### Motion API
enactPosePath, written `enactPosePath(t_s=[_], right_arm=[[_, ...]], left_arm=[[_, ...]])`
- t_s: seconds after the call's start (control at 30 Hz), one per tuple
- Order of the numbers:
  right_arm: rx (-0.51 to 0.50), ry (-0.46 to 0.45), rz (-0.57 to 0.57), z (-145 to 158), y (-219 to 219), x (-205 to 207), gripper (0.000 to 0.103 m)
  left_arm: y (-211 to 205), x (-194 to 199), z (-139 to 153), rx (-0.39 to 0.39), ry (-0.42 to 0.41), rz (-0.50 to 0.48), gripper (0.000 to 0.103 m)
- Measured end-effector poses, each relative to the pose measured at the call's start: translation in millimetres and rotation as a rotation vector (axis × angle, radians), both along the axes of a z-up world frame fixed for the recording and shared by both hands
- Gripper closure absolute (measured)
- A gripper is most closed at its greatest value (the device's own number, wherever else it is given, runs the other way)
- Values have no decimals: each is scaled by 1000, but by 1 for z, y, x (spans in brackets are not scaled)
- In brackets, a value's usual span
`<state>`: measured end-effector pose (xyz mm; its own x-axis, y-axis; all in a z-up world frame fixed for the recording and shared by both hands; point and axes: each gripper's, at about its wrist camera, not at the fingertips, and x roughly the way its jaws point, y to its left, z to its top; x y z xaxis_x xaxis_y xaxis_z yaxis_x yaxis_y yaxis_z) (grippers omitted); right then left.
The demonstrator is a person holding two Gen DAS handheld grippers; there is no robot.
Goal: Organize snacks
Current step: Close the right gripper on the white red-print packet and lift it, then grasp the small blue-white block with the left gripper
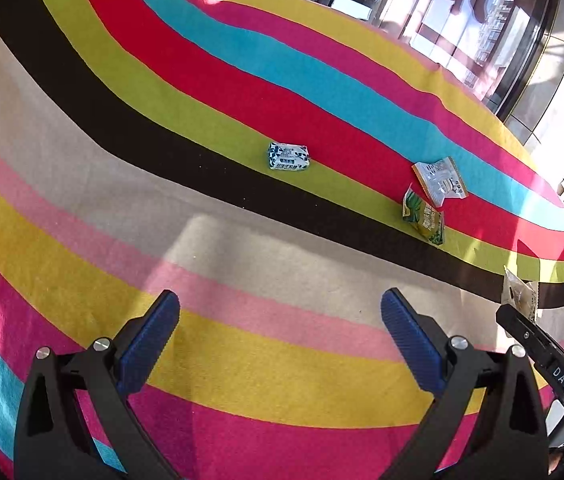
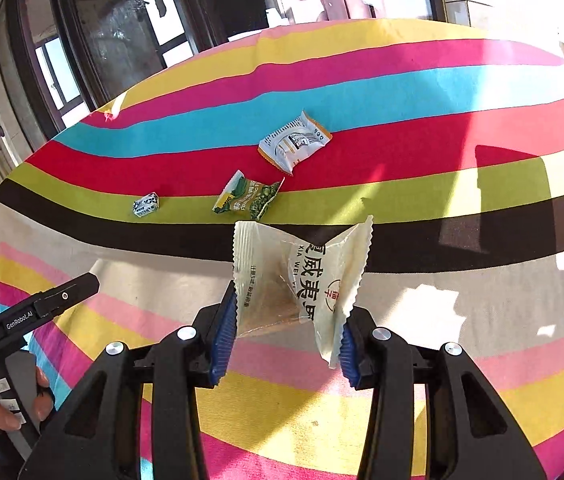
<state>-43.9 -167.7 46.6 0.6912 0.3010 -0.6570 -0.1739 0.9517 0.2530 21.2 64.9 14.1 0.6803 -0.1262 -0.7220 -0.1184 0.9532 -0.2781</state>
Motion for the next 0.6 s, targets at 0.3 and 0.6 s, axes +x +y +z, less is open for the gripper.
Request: enactPosePath(t_s=[0.3,0.6], right_arm=[[50,26,-2,-1,9,17,60],[52,52,5,-4,10,19,59]], left_arm=[[-2,24,-2,34,80,-67,2],[5,118,-2,181,122,-193,2]])
